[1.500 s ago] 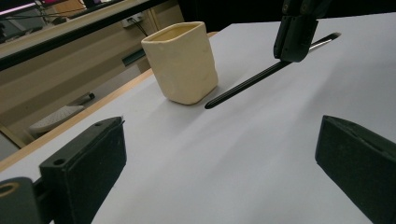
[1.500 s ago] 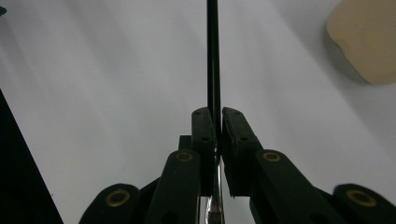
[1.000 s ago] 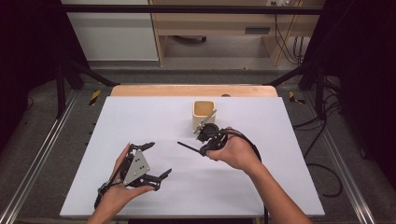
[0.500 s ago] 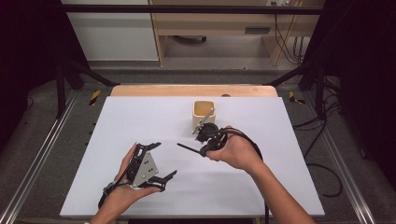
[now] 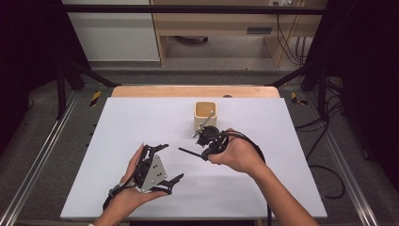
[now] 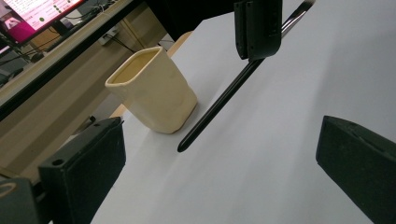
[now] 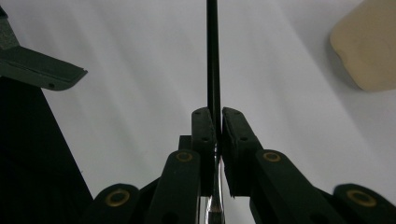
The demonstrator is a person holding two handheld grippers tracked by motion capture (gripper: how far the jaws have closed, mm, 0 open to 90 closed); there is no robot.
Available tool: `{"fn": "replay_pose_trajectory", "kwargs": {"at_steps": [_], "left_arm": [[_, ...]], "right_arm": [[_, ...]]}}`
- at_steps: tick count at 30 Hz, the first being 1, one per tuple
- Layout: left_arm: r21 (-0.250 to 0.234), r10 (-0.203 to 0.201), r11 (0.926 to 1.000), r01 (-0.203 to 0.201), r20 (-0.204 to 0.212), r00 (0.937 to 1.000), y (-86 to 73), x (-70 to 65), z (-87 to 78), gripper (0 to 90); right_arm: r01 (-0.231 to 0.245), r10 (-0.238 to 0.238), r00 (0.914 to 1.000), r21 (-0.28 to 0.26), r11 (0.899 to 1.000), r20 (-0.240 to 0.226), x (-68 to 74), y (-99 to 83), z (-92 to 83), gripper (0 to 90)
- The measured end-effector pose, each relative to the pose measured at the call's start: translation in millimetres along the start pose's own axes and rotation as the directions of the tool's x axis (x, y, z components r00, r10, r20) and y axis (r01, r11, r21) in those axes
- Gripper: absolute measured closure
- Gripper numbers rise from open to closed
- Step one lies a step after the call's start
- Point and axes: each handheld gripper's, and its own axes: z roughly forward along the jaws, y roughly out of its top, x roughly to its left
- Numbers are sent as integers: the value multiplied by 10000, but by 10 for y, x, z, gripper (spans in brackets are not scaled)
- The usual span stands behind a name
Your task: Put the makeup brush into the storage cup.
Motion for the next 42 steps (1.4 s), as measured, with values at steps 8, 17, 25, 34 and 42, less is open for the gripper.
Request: {"fn": "replay_pose_trajectory", "kwargs": {"at_steps": [8, 17, 25, 34, 42], "left_arm": [[-98, 281, 9996, -280, 48, 9996, 67, -56, 56, 14], [250, 805, 9964, -805, 33, 9968, 74, -118, 97, 25], [359, 877, 9955, -877, 7, 9961, 55, -130, 117, 29], [473, 1175, 9920, -1174, -1, 9931, 50, -145, 142, 35], [452, 1287, 9907, -1285, -22, 9917, 63, -169, 184, 58]], "right_arm": [[42, -42, 10000, 2, 10000, -9, 23, -31, -33, 841], [29, -28, 10000, 116, 9999, -80, 33, -47, 5, 841], [244, -242, 9996, 212, 9995, -115, 36, -34, 15, 841], [362, -356, 9992, 295, 9989, -185, 45, -20, 22, 841], [109, -94, 9991, 354, 9993, -419, 58, -5, -20, 841]]}}
